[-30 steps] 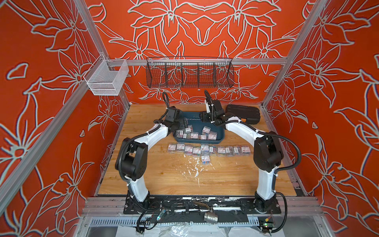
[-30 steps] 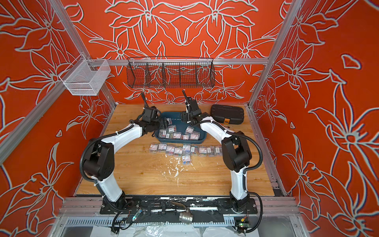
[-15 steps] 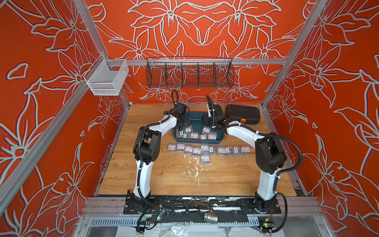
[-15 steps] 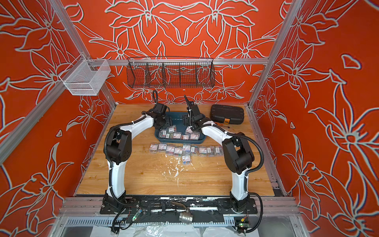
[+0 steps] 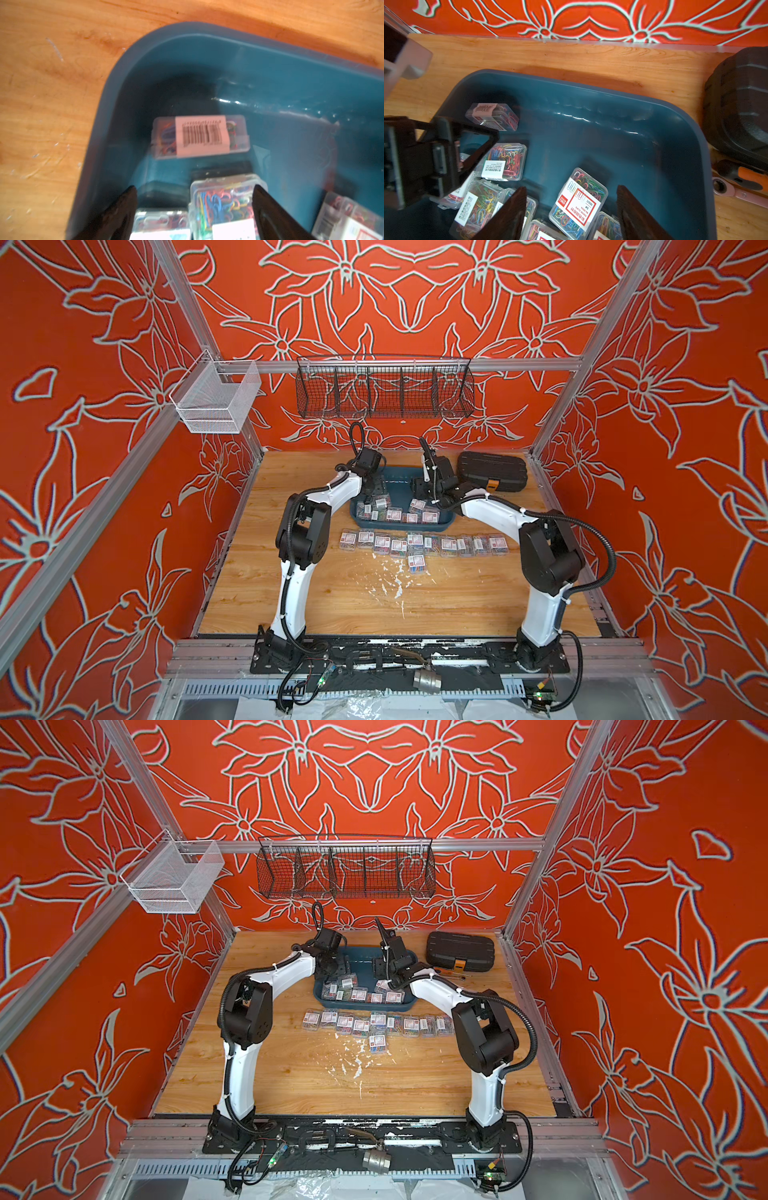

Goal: Take the paper clips out of the storage box
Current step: Pick up the boxed paper clips from the storage box.

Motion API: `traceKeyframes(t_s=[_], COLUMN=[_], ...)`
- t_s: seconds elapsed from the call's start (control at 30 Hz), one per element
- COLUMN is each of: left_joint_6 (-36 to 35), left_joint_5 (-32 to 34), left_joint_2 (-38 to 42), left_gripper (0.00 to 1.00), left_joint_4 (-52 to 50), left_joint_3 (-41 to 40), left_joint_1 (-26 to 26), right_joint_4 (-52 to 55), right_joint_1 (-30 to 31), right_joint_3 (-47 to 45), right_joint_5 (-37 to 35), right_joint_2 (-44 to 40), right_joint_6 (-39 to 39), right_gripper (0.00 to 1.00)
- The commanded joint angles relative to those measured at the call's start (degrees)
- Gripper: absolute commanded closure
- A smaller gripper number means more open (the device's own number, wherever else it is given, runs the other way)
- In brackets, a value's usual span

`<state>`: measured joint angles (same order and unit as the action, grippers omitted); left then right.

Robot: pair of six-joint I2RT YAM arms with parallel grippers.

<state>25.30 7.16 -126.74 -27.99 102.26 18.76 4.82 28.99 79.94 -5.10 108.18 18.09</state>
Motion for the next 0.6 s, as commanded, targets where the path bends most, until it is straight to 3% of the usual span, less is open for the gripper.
traceKeyframes(t_s=[0.0,0.33,0.57], left_joint_6=[0.21,0.57,2.53], left_joint_5=[2.78,6.14,12.48], left_joint_2=[-3.47,-6.18,-11.53], left_gripper=[0.12,0.08,0.05], left_joint_4=[-0.05,2.54,-5.04], left_joint_3=[2.44,5.95,15.67], left_joint_1=[-0.04,0.04,0.04], right_joint_4=[-0.70,-0.60,-0.87], right_joint_1=[0.54,0.47,0.54], right_joint_3=[-1.09,-1.71,-2.02], right_joint_5=[-0.19,0.41,1.11], right_joint_2=[-2.01,-2.29,-1.75], right_joint_6=[0.98,1.51,2.12], right_gripper=[0.30,0.30,0.30])
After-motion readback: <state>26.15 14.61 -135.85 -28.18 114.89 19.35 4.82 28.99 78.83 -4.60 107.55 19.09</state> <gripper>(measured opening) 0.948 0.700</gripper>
